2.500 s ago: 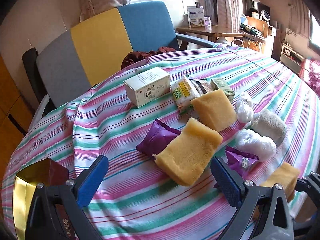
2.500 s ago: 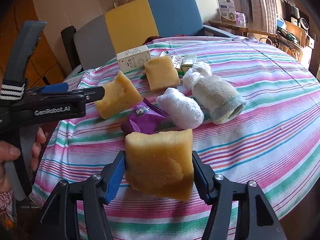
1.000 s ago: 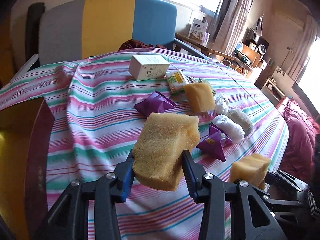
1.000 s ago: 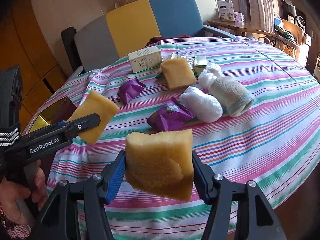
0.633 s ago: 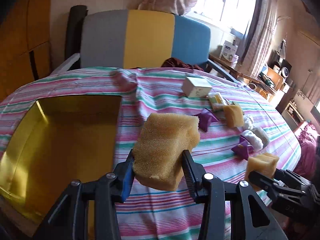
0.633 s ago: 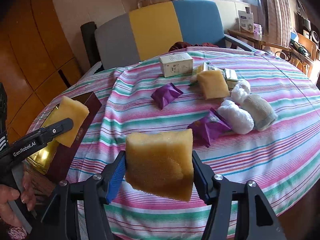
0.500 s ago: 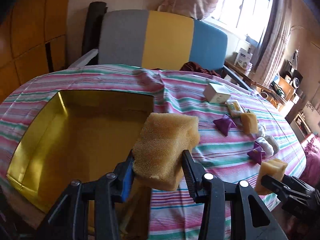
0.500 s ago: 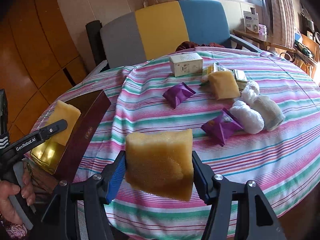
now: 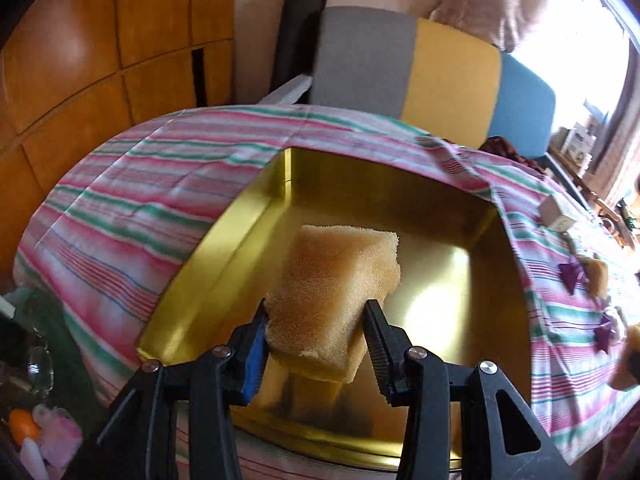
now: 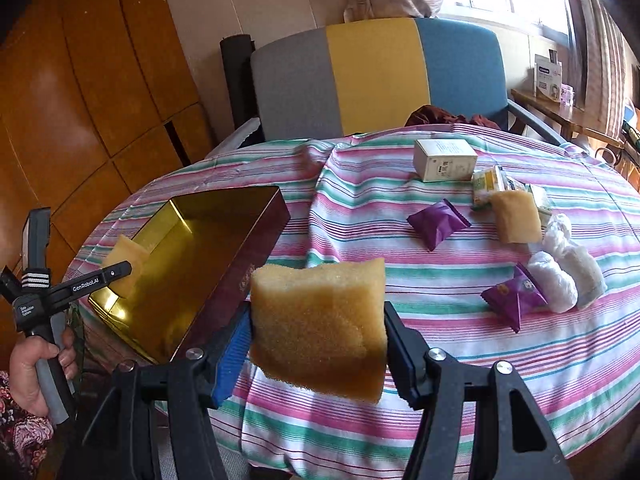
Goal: Organize objects
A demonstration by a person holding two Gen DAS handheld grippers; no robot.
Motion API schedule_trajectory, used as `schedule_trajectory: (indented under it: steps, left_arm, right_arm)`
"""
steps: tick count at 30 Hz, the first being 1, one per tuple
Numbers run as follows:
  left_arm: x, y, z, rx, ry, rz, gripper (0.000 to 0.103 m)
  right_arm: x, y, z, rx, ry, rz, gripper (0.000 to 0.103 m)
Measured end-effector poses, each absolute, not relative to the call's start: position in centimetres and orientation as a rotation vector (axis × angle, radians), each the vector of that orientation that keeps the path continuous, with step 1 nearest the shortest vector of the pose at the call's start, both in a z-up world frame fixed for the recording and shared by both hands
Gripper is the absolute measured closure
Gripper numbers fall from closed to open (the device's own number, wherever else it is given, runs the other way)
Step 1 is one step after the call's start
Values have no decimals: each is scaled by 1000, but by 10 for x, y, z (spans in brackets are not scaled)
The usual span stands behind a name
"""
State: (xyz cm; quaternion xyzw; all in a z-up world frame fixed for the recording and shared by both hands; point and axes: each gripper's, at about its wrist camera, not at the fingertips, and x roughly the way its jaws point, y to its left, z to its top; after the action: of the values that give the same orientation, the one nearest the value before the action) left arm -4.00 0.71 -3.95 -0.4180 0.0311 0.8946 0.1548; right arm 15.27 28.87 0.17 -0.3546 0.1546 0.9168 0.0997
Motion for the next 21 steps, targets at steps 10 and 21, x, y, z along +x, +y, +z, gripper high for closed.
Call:
schedule_trajectory:
  steps: [10, 21]
  left_arm:
    - [-52, -15, -51, -1224, 113, 2627, 56]
    - [-36, -36, -47, -1182, 16, 2750, 29]
  right_arm:
    - [128, 264, 11, -1082, 418, 2781, 41]
    - [90, 220, 10, -1180, 294, 2874, 41]
